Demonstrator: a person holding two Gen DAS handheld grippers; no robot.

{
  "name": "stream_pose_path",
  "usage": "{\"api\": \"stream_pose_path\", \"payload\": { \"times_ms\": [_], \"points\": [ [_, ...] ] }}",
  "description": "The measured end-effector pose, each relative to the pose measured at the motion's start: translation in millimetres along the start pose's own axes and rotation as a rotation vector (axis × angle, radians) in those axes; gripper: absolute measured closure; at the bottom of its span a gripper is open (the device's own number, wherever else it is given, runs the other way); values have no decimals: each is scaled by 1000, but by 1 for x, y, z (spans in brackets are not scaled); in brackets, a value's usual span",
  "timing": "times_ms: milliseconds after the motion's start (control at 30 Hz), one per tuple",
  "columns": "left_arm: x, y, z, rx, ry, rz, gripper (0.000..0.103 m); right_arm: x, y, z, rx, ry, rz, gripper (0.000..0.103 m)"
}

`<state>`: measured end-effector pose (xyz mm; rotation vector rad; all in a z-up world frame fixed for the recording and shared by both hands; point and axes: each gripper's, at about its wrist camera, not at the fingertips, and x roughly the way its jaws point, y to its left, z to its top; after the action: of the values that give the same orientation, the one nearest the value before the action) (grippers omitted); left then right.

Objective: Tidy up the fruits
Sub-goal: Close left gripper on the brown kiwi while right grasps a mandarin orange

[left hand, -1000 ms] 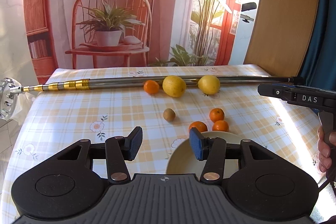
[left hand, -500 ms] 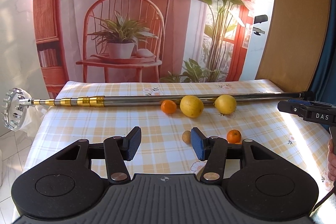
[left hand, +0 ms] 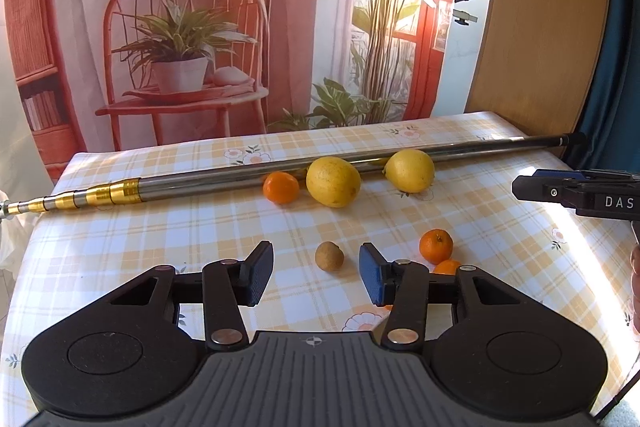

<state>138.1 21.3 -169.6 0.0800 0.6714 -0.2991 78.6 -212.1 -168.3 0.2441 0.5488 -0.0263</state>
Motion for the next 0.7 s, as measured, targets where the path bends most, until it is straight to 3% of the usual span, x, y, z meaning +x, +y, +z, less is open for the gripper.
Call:
{"api": "stream_pose_path", "payload": {
  "times_ms": [133, 367, 700],
  "points": [
    [27, -1, 1, 14, 51, -17, 61, 11, -6, -3, 27, 29, 3, 53],
    [64, 3, 4, -24, 96, -82, 66, 24, -10, -4, 25, 51, 6, 53],
    [105, 6, 4, -58, 162, -81, 68, 38, -12, -10, 44, 88, 14, 53]
  ]
}}
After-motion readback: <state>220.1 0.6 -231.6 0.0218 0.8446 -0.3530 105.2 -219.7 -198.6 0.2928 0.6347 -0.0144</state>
